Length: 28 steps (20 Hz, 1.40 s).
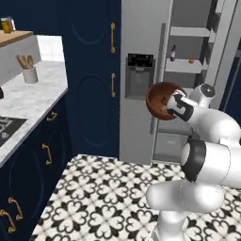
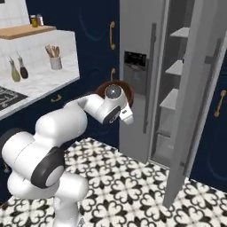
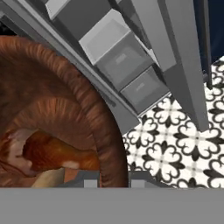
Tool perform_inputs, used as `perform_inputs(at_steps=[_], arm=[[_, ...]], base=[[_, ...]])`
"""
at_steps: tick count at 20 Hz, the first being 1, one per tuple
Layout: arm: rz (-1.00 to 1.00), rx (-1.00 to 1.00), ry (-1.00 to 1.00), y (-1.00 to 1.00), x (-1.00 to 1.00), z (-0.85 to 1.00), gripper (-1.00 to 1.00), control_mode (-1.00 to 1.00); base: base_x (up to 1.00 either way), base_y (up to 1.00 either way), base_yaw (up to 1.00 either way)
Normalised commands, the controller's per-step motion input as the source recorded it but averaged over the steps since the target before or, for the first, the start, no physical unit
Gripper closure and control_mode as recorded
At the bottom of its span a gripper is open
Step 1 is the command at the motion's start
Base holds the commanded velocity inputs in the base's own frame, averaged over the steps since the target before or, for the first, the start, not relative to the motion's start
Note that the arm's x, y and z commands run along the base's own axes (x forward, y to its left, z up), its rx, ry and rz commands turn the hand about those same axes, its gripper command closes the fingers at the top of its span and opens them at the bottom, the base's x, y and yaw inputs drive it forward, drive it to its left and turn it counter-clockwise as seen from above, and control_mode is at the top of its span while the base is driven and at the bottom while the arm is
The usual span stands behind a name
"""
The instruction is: Pick the chicken drumstick and sweet potato from their plates and place them in the bowl. Then put the bowl in the fridge.
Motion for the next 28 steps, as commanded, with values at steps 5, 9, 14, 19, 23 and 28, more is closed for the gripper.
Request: perform_inputs(at_steps=[5, 9, 14, 19, 23, 28], arm=[[0.00, 0.00, 0.00, 0.00, 0.00, 0.00, 1.00, 1.00], [0.00, 0.00, 0.00, 0.00, 0.00, 0.00, 1.00, 1.00], [0.00, 0.00, 0.00, 0.00, 0.00, 0.00, 1.00, 1.00], [0.00, 0.00, 0.00, 0.00, 0.00, 0.00, 1.00, 1.00], [0.00, 0.00, 0.00, 0.00, 0.00, 0.00, 1.00, 1.00], [0.00, 0.00, 0.00, 0.00, 0.00, 0.00, 1.00, 1.00]], base=[[0.90, 1.00, -0.54], [0.90, 0.87, -0.57], [0.59, -0.08, -0.36], [0.68, 0.00, -0.01], [0.54, -0.23, -0.08], [0.49, -0.48, -0.07]])
